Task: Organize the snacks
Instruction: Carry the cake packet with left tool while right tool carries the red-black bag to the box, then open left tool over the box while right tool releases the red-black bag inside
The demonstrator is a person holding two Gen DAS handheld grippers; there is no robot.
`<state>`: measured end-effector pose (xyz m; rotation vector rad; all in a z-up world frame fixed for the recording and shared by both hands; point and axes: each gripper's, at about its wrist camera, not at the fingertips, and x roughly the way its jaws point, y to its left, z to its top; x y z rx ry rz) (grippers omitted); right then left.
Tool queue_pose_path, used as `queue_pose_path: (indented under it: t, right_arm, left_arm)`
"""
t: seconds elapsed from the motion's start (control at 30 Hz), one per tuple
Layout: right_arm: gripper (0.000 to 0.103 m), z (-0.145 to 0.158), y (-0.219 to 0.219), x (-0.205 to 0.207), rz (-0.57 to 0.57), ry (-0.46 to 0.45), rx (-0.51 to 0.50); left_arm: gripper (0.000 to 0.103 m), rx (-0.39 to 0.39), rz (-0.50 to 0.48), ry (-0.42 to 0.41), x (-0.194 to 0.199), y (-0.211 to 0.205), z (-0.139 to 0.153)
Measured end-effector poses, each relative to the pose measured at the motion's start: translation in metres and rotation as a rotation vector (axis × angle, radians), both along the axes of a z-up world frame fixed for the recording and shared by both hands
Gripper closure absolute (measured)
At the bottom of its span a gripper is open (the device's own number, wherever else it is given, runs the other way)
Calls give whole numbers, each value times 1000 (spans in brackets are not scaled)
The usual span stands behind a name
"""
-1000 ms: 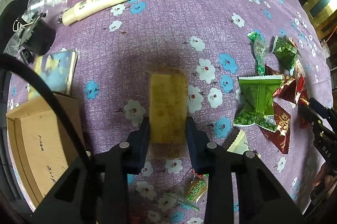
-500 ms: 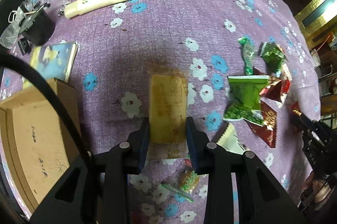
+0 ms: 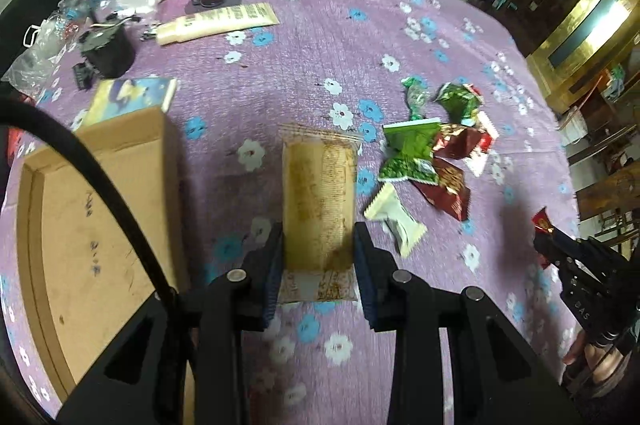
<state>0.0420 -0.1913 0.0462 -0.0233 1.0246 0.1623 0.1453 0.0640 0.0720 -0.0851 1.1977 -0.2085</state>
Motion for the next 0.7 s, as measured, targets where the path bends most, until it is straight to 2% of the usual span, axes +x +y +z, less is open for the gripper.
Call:
queue_pose_path:
  t: [0.17, 0.37, 0.53, 0.7]
  right_arm:
    - [87, 17, 37, -8, 78, -26, 25]
    - [87, 40, 136, 1, 273, -61, 86]
    - [87, 42, 231, 25, 412, -61, 157]
    - [87, 23, 297, 52, 464, -16, 188]
  left_arm:
    - [68, -21, 53, -26, -27, 32, 13]
    - [68, -2, 176, -34, -51, 105, 19]
    - [68, 65, 262, -12, -44, 159, 6]
    - [68, 79, 310, 31, -23, 188, -17]
